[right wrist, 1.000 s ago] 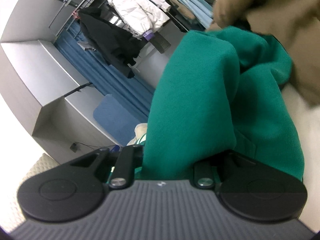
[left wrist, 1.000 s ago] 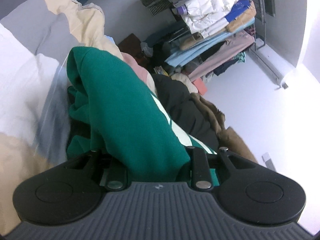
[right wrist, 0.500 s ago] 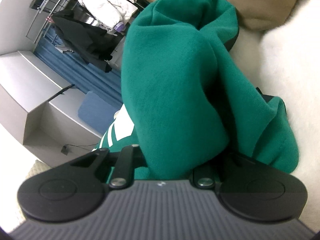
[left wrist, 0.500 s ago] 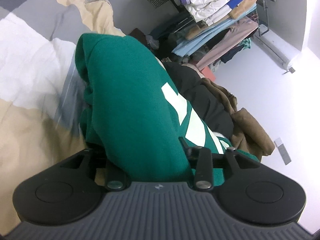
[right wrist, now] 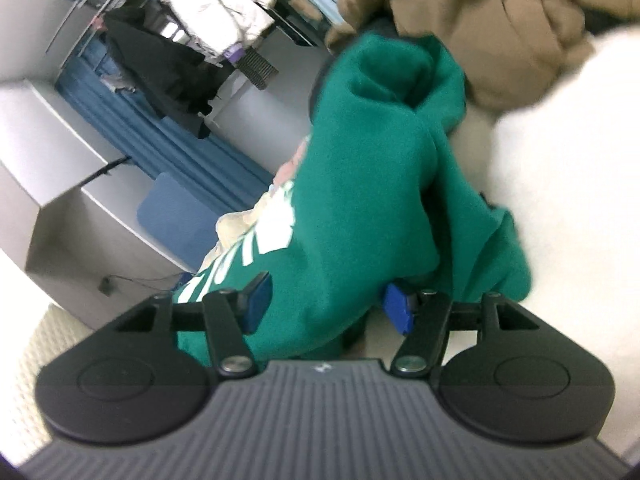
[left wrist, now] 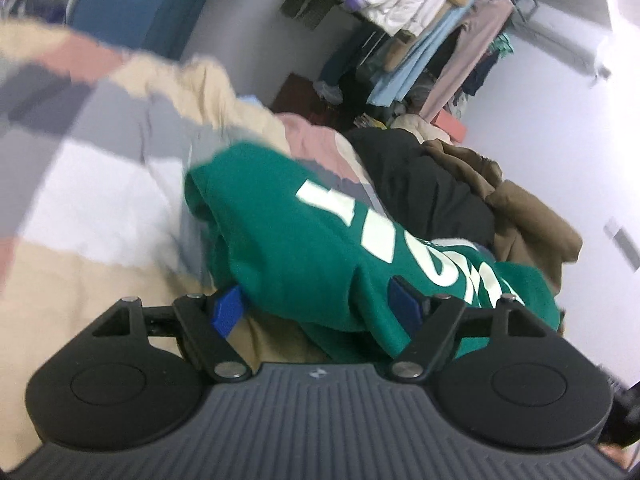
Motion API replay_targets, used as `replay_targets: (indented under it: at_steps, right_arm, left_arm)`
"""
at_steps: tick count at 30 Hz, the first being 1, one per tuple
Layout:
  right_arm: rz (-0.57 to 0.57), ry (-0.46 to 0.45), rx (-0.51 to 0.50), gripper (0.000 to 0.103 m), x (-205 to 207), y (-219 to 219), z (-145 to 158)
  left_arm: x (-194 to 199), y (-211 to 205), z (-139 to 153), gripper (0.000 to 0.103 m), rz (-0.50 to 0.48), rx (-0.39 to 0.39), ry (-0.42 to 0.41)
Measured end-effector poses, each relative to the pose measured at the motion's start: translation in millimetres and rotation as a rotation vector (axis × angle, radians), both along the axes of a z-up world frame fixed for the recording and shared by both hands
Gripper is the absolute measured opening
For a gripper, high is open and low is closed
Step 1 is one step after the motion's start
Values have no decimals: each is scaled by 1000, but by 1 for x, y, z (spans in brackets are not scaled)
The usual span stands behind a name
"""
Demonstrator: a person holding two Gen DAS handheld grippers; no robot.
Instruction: Fold large clothes
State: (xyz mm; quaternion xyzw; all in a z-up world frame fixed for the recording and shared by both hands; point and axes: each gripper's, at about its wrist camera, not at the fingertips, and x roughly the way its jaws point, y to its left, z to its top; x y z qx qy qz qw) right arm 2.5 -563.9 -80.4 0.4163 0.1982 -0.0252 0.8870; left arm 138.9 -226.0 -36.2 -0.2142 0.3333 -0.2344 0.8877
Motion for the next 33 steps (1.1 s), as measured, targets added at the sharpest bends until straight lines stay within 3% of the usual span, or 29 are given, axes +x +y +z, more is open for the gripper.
replay_targets:
  at_steps: [8, 16, 27, 33]
  right_arm:
    - [26, -127, -203, 63, -26, 32, 84]
    - [70, -200, -361, 63, -42, 82, 154]
    - [93, -148, -532, 63, -70, 139, 155]
    - [96, -122, -539, 63, -82, 154, 145]
  left_arm:
    - [-59, 5, 94, 80, 2, 136, -172]
    - [-127, 7, 159, 80, -23, 223, -282]
    - [-204, 16, 175, 80, -32, 298, -371]
    - [-222, 22, 168, 80, -17, 315, -385]
